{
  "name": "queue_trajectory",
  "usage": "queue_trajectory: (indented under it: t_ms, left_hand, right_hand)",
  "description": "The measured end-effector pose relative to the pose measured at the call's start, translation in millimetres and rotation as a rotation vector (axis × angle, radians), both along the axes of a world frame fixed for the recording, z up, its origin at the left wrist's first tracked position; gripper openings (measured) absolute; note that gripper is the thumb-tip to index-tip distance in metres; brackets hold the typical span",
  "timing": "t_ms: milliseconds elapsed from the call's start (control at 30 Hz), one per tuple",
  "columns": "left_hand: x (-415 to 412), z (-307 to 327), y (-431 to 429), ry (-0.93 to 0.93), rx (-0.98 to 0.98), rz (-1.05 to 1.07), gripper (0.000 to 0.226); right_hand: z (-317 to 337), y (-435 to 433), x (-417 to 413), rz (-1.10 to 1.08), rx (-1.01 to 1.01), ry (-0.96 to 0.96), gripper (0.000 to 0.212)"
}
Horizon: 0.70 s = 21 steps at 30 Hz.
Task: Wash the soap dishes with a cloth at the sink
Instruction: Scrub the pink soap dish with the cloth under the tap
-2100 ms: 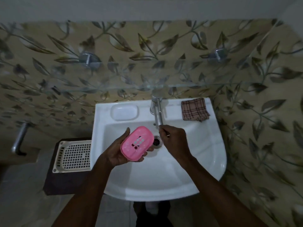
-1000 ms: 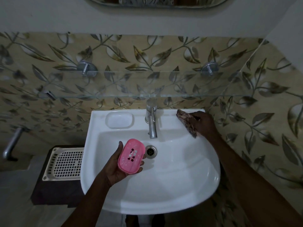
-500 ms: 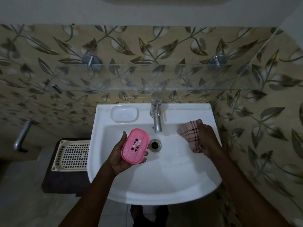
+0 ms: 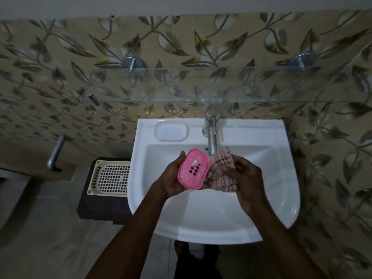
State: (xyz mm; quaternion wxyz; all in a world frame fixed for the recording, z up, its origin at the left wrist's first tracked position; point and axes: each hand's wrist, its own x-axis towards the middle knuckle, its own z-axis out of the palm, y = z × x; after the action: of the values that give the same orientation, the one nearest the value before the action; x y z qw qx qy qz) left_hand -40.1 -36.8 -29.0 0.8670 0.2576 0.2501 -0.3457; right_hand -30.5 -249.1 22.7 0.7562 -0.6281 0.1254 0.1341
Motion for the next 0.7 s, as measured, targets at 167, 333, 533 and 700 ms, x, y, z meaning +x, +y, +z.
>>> queue_trajectory:
  t_ms: [167, 333, 533, 700]
  left_hand:
    - [9, 7, -10, -0.040, 0.061, -0.078, 0.059]
    - [17, 15, -4, 0.008, 0.125, -0.121, 0.052]
    - [13, 19, 0, 0.005, 0.232, -0.332, 0.054]
    - [14, 18, -7, 0.032, 0.279, -0.273, 0.052]
  right_hand:
    - [-7, 48, -6, 0.107, -0.488, -0.391, 0.027]
    - [-34, 45, -25, 0.464, -0.703, -0.850, 0.050]
    - [-38, 18, 7, 0.639, -0.971, -1.203, 0.043]
    - [-29, 40, -18, 0.530, -0.827, -1.008, 0.033]
